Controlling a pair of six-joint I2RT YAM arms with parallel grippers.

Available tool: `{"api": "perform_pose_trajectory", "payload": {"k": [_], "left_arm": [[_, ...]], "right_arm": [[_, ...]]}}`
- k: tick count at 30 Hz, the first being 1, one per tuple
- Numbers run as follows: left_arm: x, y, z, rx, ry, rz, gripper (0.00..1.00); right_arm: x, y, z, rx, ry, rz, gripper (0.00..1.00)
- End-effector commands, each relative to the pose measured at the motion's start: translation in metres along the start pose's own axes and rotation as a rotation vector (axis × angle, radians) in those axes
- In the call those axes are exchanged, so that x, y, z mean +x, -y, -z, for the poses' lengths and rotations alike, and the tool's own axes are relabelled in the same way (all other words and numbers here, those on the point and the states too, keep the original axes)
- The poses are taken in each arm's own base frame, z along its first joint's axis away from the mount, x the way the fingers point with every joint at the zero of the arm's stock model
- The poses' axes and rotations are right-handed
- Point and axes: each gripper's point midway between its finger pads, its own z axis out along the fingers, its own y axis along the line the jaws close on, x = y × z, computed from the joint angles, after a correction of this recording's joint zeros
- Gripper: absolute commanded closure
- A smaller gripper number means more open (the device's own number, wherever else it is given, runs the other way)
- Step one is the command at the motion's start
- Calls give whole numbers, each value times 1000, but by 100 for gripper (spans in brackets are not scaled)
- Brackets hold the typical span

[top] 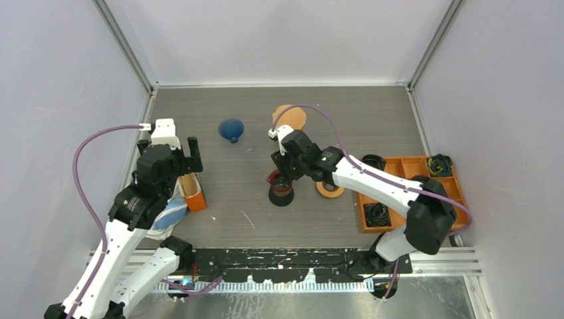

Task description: Place the coffee filter in the dripper

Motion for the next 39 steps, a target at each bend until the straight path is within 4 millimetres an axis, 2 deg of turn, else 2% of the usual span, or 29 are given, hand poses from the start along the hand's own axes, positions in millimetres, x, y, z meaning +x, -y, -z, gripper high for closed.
{"api": "perform_pose_trajectory", "payload": {"k": [1, 3, 6, 10, 23, 32, 39], "left_arm": [[-14, 2, -1, 8, 53, 26, 1], [-13, 2, -1, 10, 50, 25, 1], [-13, 3, -1, 10, 48, 23, 1], [-13, 3, -1, 13, 48, 23, 1], [-14, 5, 1, 29, 53, 30, 1], [-13, 5, -1, 25, 44, 26, 1], [-13, 5, -1, 24, 45, 26, 1]], "right_arm": [[-38, 8, 40, 40, 144, -46, 46], [-36, 15, 47, 64, 151, -59, 43], [-30, 37, 56, 158, 155, -97, 37], [-16, 60, 61, 221, 126, -181, 36], [56, 127, 53, 383, -13, -449, 32], [92, 151, 39, 440, -84, -568, 32], [114, 160, 22, 459, -145, -609, 33]]}}
